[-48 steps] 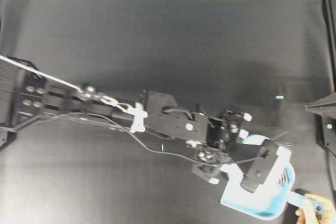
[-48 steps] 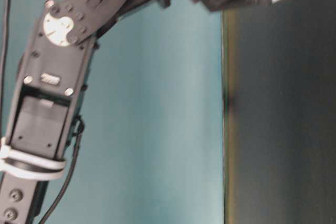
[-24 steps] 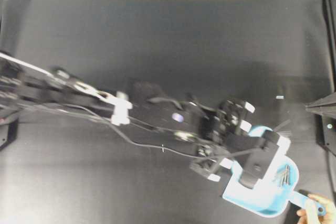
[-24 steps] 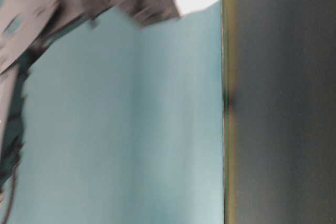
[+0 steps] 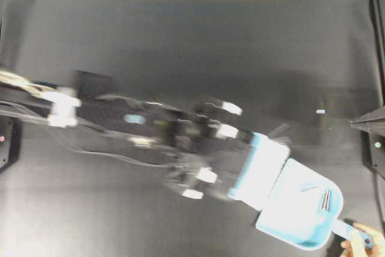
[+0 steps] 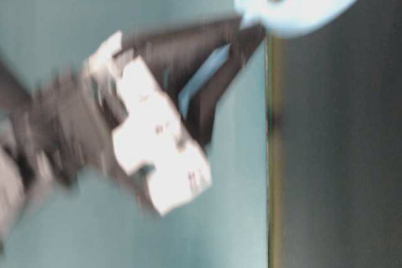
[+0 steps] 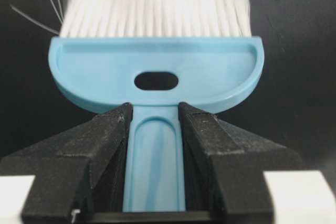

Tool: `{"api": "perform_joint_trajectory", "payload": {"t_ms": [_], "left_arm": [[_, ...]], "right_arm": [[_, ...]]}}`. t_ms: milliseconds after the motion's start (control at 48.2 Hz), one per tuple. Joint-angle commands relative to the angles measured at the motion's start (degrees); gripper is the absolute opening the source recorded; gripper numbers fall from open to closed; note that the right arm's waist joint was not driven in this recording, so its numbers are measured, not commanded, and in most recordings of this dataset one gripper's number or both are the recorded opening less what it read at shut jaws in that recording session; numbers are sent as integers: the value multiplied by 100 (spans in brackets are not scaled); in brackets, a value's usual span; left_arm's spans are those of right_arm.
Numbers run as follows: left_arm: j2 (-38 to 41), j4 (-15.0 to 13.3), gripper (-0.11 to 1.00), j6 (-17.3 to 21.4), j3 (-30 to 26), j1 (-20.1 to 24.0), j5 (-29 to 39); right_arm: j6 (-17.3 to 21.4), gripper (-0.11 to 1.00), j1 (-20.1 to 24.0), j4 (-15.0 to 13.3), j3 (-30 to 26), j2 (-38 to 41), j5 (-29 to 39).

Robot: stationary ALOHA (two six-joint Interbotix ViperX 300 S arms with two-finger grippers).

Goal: Hold the dustpan with a person, while the left arm uses a hand brush to gather the screws into the dustpan.
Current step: 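Sweep the brush toward the dustpan, pushing screws inside, then lift the brush and pull it back left away from the dustpan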

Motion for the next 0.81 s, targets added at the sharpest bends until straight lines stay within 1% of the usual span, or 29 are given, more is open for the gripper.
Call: {"api": "perform_joint_trajectory", "payload": {"t_ms": [0, 83, 145, 228, 477, 788], "left_arm": [[-492, 9, 30, -114, 624, 0, -527], [-721, 9, 30, -281, 1055, 0, -835], [-861, 0, 30, -483, 1318, 0, -1063], [-984, 9, 30, -668, 1556, 0, -1345], [-1160, 9, 30, -817, 2180, 158, -1784], [-1397, 9, 30, -1125, 2698, 387, -2320]], "right_arm": [[-26, -1, 0, -9, -62, 26, -35], [-26, -1, 0, -9, -62, 35, -35], [-26, -1, 0, -9, -62, 26, -26], [-26, -1, 0, -9, -62, 26, -35], [-26, -1, 0, -9, -62, 26, -35], [-26, -1, 0, -9, -62, 26, -26]]}}
